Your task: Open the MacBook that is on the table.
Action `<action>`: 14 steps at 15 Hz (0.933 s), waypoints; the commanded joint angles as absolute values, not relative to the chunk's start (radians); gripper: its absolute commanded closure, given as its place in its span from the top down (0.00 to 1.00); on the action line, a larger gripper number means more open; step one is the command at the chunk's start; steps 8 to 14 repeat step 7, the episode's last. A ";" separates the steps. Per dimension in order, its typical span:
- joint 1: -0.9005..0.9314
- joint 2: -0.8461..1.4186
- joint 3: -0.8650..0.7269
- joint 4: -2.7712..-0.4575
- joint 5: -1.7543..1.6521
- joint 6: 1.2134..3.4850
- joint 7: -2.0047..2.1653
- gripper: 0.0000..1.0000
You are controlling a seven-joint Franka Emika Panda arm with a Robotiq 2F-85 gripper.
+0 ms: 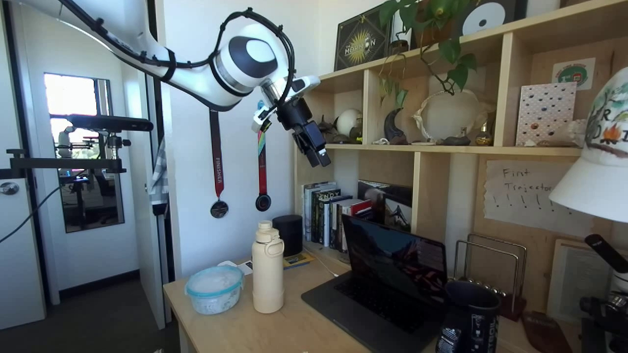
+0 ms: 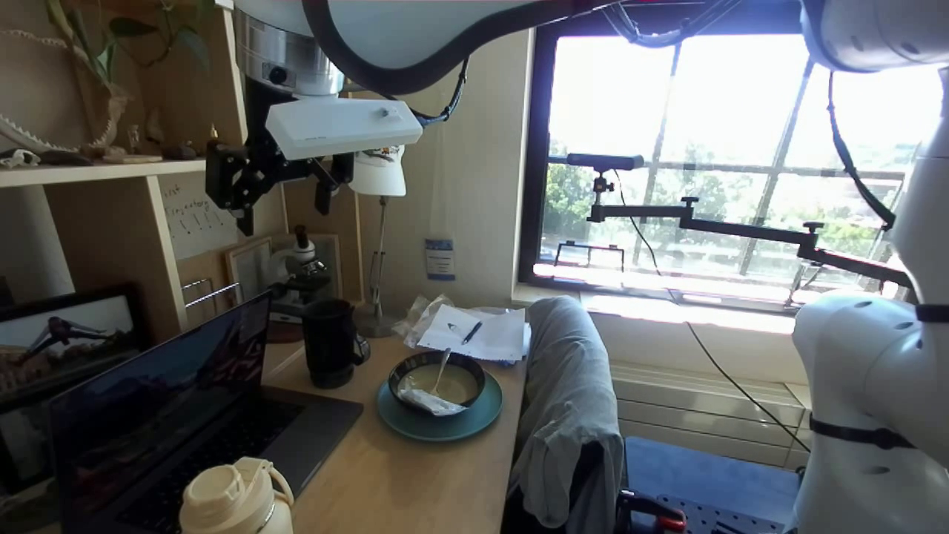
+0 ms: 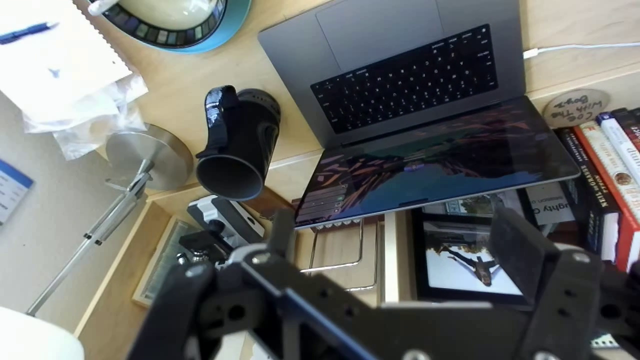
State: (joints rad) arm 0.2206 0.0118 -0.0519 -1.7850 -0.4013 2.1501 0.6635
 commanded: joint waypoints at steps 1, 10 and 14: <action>0.164 0.013 0.006 -1.782 -0.401 2.147 0.663 1.00; 0.159 0.019 0.008 -1.782 -0.402 2.148 0.663 1.00; 0.159 0.019 0.008 -1.782 -0.402 2.148 0.663 1.00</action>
